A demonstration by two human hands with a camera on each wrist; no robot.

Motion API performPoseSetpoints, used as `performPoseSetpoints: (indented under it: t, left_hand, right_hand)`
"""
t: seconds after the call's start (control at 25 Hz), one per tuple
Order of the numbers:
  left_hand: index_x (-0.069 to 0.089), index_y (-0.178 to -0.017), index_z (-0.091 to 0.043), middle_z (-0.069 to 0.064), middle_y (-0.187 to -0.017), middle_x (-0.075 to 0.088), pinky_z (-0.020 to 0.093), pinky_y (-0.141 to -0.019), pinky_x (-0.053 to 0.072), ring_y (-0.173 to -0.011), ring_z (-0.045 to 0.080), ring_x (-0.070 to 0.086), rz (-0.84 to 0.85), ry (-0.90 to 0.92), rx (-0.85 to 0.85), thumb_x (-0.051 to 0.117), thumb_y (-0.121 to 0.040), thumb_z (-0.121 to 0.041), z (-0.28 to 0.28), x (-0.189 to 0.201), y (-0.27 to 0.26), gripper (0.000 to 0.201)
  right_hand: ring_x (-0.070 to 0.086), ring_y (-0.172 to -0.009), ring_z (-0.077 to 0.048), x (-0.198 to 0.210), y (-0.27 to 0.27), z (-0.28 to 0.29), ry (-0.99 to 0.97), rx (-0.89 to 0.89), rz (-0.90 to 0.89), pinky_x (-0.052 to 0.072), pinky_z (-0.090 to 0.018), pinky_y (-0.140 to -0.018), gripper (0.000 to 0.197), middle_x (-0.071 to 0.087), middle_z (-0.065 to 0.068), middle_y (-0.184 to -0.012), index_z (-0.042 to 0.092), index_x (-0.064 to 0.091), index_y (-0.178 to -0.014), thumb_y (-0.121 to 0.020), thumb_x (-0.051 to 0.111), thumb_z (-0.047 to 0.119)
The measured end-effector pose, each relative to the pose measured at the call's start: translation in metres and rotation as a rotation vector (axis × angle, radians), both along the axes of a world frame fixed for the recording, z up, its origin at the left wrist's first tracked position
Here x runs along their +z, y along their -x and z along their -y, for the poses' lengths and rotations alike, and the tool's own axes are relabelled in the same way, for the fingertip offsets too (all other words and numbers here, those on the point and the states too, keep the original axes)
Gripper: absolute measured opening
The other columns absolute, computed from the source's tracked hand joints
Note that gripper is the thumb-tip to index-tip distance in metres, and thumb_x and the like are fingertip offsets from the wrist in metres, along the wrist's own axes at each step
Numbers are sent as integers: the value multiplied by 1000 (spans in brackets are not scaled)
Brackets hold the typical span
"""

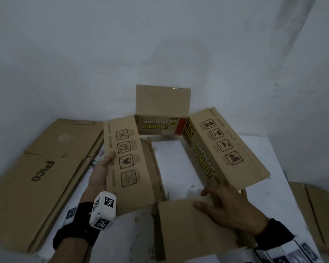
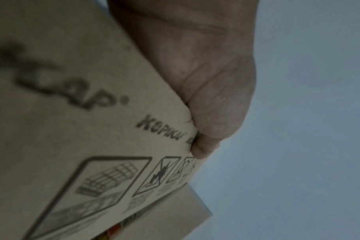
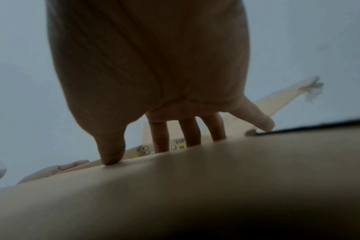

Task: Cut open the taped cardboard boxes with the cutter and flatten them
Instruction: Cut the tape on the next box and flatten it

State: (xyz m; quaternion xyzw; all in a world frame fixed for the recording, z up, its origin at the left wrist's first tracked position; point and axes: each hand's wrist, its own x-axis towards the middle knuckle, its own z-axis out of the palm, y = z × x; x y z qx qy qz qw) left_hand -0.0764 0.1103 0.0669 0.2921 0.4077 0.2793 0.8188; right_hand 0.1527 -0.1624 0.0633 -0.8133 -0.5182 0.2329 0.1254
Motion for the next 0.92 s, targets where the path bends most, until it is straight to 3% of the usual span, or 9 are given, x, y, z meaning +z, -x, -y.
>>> performPoseSetpoints:
  t: [0.08, 0.2, 0.36, 0.56, 0.64, 0.72, 0.76, 0.84, 0.92]
  left_hand:
    - [60, -135, -13, 17, -123, 68, 51, -70, 61, -99, 36, 72, 48, -20, -2, 43, -104, -35, 1, 18, -9, 42]
    - [55, -137, -14, 16, -119, 71, 47, -66, 62, -100, 32, 72, 97, -109, -11, 38, -106, -32, 6, 43, -23, 40]
    - [53, -140, -14, 15, -127, 67, 49, -78, 61, -111, 32, 68, 140, -157, -62, 36, -106, -35, 16, 75, -39, 44]
    - [58, -136, -14, 13, -128, 67, 53, -91, 53, -119, 29, 64, 185, -208, -105, 39, -106, -38, 29, 112, -59, 43]
    - [57, -137, -14, 13, -131, 65, 54, -95, 50, -122, 30, 62, 197, -218, -130, 38, -106, -40, 33, 118, -66, 45]
    - [56, -139, -15, 13, -133, 64, 53, -101, 48, -124, 30, 60, 194, -232, -160, 38, -104, -47, 33, 121, -70, 50]
    - [55, -140, -16, 12, -135, 63, 53, -106, 46, -126, 30, 59, 193, -235, -181, 38, -103, -51, 33, 120, -72, 54]
    - [56, -138, -15, 9, -133, 64, 52, -109, 44, -125, 27, 60, 187, -223, -179, 42, -100, -54, 27, 110, -72, 56]
    - [61, -133, -17, 7, -134, 64, 47, -106, 46, -123, 23, 61, 96, -223, -84, 50, -99, -47, 19, 86, -69, 46]
  right_hand:
    - [50, -109, -1, 18, 4, -3, -49, 36, 1, 34, -37, -96, 60, 58, 25, -110, 42, 58, -115, -81, 31, 84]
    - [58, -97, 4, 39, 13, -12, -209, 87, -176, 48, -29, -86, 54, 63, 21, -107, 40, 58, -117, -88, 35, 78]
    - [62, -97, 1, 58, 25, -24, -409, 132, -345, 51, -29, -83, 49, 66, 18, -107, 38, 61, -120, -89, 45, 73]
    - [62, -94, 5, 76, 26, -35, -495, 65, -328, 54, -23, -76, 55, 67, 21, -105, 39, 61, -116, -76, 60, 77]
    - [61, -100, 3, 83, 22, -44, -473, 56, -332, 55, -26, -81, 66, 65, 21, -115, 41, 53, -129, -73, 61, 76]
    - [60, -101, 4, 90, 19, -54, -445, 75, -313, 53, -20, -81, 70, 62, 20, -118, 39, 44, -142, -79, 66, 62]
    - [60, -94, 6, 90, 19, -58, -460, 65, -283, 50, -15, -75, 59, 63, 20, -110, 36, 46, -141, -87, 66, 48]
    - [60, -78, 9, 89, 16, -64, -556, -15, -236, 45, -11, -63, 19, 64, 18, -87, 34, 62, -117, -99, 57, 28]
    - [60, -70, 8, 91, 13, -62, -619, -89, -257, 43, -10, -58, 20, 64, 16, -77, 29, 63, -87, -103, 51, 27]
